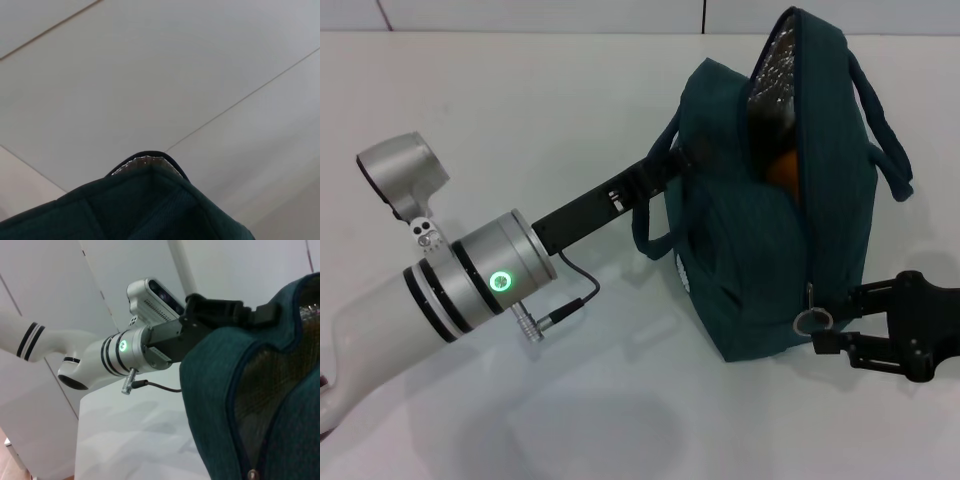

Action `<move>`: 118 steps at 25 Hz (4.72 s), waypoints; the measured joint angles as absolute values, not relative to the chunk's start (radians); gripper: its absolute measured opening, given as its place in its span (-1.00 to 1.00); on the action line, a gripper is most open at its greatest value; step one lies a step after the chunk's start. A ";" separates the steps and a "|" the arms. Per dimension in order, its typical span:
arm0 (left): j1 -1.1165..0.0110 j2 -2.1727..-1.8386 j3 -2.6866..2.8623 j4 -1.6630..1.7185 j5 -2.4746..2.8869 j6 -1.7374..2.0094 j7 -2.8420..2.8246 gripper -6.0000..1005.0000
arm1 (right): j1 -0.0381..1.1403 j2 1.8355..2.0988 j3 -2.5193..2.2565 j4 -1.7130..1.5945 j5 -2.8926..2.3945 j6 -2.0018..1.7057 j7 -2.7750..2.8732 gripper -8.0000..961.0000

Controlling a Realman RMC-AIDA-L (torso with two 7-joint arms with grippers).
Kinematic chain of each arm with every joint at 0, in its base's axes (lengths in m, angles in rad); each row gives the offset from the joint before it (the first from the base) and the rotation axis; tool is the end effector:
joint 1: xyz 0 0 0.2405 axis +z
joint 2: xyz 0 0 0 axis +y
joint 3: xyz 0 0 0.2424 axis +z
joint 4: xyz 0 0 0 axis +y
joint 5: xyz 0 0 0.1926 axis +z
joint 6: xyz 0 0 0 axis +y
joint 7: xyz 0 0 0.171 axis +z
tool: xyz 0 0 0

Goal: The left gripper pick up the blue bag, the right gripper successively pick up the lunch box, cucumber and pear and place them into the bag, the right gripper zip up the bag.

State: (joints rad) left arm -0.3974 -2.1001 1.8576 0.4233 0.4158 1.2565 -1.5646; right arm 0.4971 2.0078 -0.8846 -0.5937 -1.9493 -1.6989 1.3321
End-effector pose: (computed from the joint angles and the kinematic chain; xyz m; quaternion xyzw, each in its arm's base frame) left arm -0.1813 0.3019 -0.0762 -0.7101 -0.4981 -0.4951 0.0509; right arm 0.2349 0.2794 -0.0223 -0.9592 0.1777 0.2192 0.0162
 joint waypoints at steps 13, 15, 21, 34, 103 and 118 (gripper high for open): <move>-0.397 -2.100 1.856 0.423 0.416 1.259 -1.565 -0.90 | 0.497 2.008 -0.886 -0.594 -1.949 -1.697 1.329 -0.39; -0.397 -2.100 1.856 0.423 0.416 1.259 -1.565 -0.90 | 0.497 2.009 -0.887 -0.594 -1.951 -1.695 1.328 -0.39; -0.397 -2.100 1.856 0.423 0.416 1.261 -1.565 -0.90 | 0.501 2.011 -0.889 -0.591 -1.951 -1.688 1.328 -0.46; -0.396 -2.100 1.857 0.423 0.416 1.262 -1.565 -0.90 | 0.503 2.017 -0.893 -0.586 -1.947 -1.675 1.287 -0.69; -0.393 -2.089 1.838 0.366 0.409 1.321 -1.489 -0.42 | 0.497 2.017 -0.894 -0.620 -1.666 -1.776 1.216 -0.97; -0.381 -2.079 1.682 0.285 0.412 1.436 -1.328 0.72 | 0.522 2.020 -0.894 -0.594 -1.609 -1.771 1.188 -0.97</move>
State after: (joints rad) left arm -0.3811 -2.0788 1.6823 0.2847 0.4122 1.4364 -1.3279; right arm 0.5222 2.0200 -0.8941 -0.5936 -1.6085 -1.7710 1.1882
